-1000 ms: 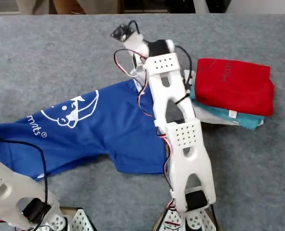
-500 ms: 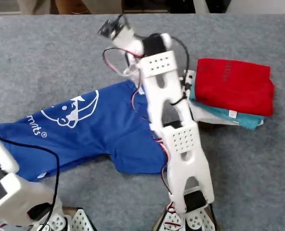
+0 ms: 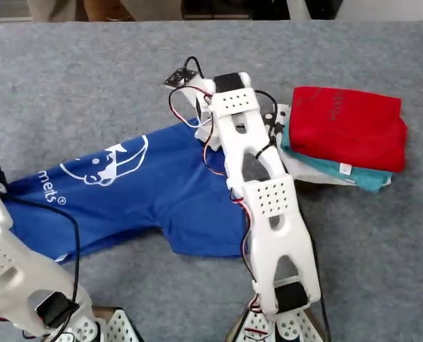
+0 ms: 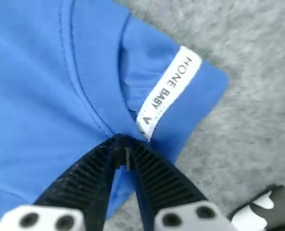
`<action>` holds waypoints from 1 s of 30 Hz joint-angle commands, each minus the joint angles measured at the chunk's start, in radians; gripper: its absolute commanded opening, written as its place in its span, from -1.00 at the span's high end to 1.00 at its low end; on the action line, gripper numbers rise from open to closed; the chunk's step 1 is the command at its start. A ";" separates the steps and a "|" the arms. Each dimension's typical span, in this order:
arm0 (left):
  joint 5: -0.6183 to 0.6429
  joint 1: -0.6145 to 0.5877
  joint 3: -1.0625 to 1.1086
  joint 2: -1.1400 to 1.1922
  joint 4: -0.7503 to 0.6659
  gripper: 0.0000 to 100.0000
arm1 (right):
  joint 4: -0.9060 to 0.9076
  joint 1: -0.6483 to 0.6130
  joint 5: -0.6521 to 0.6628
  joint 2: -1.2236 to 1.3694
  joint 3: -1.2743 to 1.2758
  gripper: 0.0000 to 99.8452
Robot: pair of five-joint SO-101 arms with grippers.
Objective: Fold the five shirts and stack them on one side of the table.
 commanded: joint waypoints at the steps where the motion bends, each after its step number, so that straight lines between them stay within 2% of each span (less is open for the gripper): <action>1: -0.046 -0.083 -0.051 -0.018 0.017 0.96 | 0.026 0.015 0.012 -0.008 -0.096 1.00; 9: -0.060 -0.061 -0.127 -0.191 0.215 0.96 | 0.166 -0.054 0.009 -0.024 -0.343 1.00; 13: -0.063 -0.060 -0.153 -0.325 0.293 0.96 | 0.166 -0.082 0.012 -0.162 -0.280 1.00; 16: -0.063 -0.060 -0.144 -0.441 0.358 0.96 | 0.166 -0.122 0.028 -0.344 -0.085 1.00; 19: -0.064 -0.068 -0.118 -0.553 0.433 0.96 | 0.164 -0.170 0.124 -0.553 0.182 1.00; 24: -0.066 -0.112 0.055 -0.714 0.436 0.96 | 0.132 -0.202 0.301 -0.865 0.638 0.99; 26: -0.081 -0.127 0.141 -0.769 0.434 0.96 | 0.104 -0.202 0.330 -0.972 0.808 0.98; 30: -0.163 -0.144 0.313 -0.880 0.434 0.96 | 0.012 -0.206 0.379 -1.188 1.144 0.78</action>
